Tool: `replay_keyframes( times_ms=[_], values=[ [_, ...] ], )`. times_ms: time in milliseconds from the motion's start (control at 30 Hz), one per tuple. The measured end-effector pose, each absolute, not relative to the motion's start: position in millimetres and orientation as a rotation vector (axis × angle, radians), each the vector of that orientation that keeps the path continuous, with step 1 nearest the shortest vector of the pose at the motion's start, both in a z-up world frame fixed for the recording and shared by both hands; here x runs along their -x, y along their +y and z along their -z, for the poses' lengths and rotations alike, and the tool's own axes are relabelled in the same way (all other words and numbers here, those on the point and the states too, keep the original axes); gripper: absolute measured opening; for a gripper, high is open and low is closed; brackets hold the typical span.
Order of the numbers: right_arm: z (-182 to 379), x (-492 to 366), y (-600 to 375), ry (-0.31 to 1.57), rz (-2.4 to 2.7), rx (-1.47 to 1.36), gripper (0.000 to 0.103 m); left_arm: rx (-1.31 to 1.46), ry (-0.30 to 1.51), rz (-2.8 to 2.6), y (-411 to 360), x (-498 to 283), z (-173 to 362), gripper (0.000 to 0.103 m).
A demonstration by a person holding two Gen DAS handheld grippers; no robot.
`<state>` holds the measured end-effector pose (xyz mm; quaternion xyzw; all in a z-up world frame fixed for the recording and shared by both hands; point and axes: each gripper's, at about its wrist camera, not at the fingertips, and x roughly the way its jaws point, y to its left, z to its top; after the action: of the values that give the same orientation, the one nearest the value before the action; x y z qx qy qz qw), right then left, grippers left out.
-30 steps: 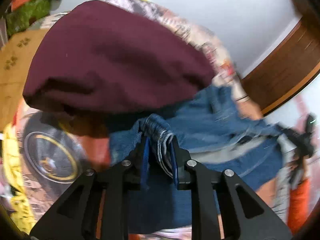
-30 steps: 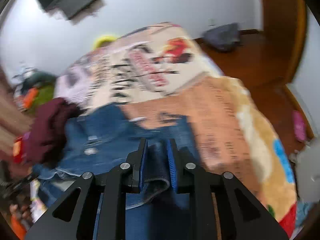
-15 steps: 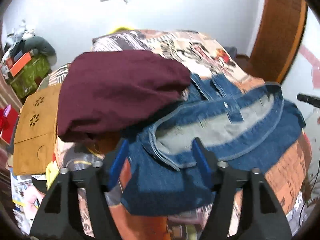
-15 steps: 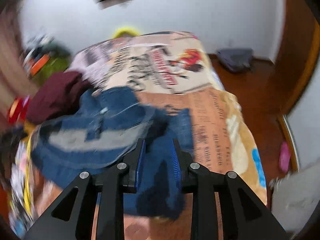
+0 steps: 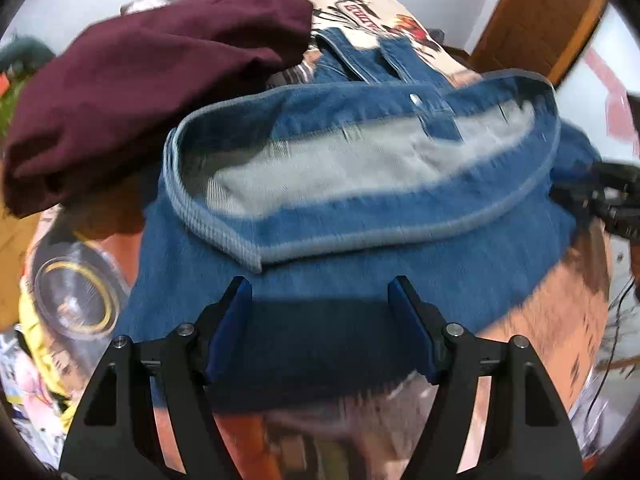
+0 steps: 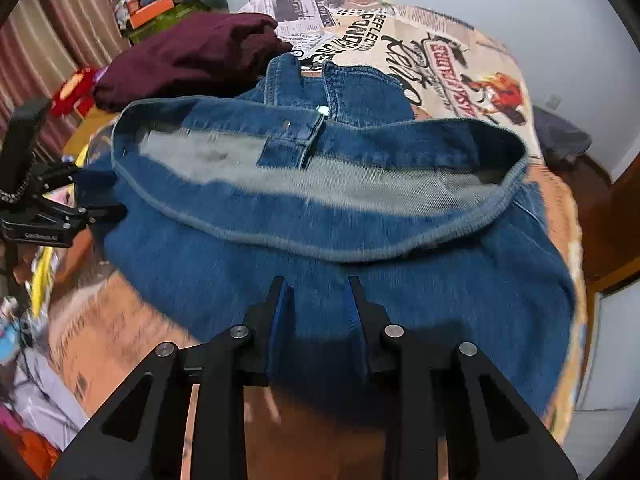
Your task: Fold large clothes
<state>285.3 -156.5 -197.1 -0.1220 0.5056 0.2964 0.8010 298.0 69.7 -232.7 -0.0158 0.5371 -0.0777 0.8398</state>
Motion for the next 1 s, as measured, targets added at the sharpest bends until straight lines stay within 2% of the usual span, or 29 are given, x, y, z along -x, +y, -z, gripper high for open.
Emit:
replay_keyframes(
  times_ms=[133,333,500,533,600,633,733,933,1000],
  values=[
    [199.5,-340.8,-147.6,1.178,-0.540,0.179,0.027,0.003,1.112,0.020,76.5,-336.9,223.3,0.070],
    [143.4,-372.0,-176.8,0.935,-0.348,-0.064,0.027,0.015,0.844,-0.117,83.5,-337.0,155.2,0.068],
    [131.8,-354.1,-187.6,0.922,-0.367,0.031,0.029,0.010,0.798,-0.094,89.7,-309.5,136.0,0.070],
    [132.9,-346.5,-191.3,0.923,-0.364,0.059,0.031,0.010,0.806,-0.087,93.5,-306.7,138.3,0.072],
    [137.8,-331.8,-200.3,0.931,-0.356,0.104,0.042,0.023,0.840,-0.079,104.9,-293.6,147.8,0.076],
    [141.6,-325.2,-204.5,0.936,-0.354,0.119,0.044,0.032,0.860,-0.081,107.6,-290.5,155.2,0.078],
    [148.4,-303.2,-227.2,0.960,-0.371,0.134,0.045,0.056,0.937,-0.126,119.4,-272.3,181.1,0.087],
    [160.5,-281.8,-270.7,1.033,-0.308,0.013,0.046,0.264,1.080,-0.170,161.1,-243.5,238.7,0.087],
    [169.3,-280.0,-282.3,1.071,-0.323,-0.086,0.051,0.420,1.104,-0.158,174.0,-237.3,258.3,0.087]
  ],
)
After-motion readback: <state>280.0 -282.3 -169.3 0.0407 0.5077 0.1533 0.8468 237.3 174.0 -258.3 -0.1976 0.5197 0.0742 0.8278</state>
